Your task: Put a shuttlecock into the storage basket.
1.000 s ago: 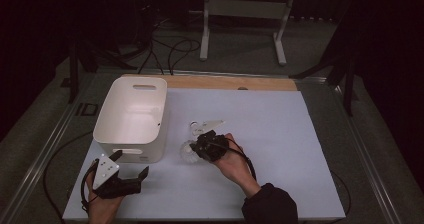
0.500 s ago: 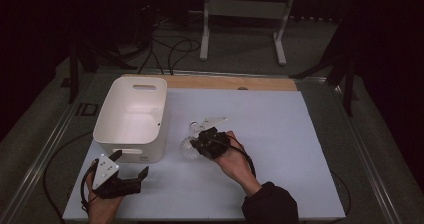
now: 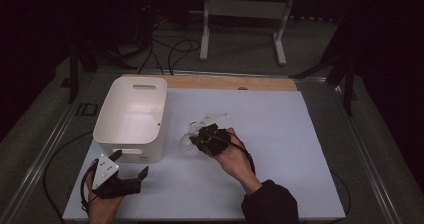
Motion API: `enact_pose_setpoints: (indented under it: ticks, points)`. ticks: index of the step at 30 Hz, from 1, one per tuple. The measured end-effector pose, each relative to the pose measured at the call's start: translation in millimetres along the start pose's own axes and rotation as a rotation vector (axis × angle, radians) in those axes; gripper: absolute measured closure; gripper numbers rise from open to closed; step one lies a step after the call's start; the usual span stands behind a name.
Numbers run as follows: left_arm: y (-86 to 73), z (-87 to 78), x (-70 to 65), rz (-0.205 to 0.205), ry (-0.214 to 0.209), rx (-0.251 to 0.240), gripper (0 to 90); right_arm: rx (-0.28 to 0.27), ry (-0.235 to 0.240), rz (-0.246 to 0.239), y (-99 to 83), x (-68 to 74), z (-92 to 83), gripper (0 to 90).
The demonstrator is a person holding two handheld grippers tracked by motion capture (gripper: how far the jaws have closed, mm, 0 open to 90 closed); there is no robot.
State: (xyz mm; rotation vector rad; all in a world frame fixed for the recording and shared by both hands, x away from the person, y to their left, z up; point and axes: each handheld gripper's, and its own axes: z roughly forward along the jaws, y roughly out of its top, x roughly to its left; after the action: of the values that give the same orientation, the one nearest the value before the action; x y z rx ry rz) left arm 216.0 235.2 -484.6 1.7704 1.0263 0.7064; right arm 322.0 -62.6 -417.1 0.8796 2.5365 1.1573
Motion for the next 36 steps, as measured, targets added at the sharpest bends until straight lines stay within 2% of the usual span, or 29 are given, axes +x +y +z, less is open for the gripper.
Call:
enact_pose_setpoints:
  ticks: [20, 36]
  points:
    - [0.0, -0.1, 0.1, 0.001, 0.001, 0.0, 0.0, -0.038, -0.014, 0.015, 13.9, -4.2, -8.6, 87.2]
    - [0.0, 0.1, -0.2, 0.001, 0.0, 0.003, 0.0, -0.062, -0.028, -0.003, 29.7, -5.4, -15.9, 87.1]
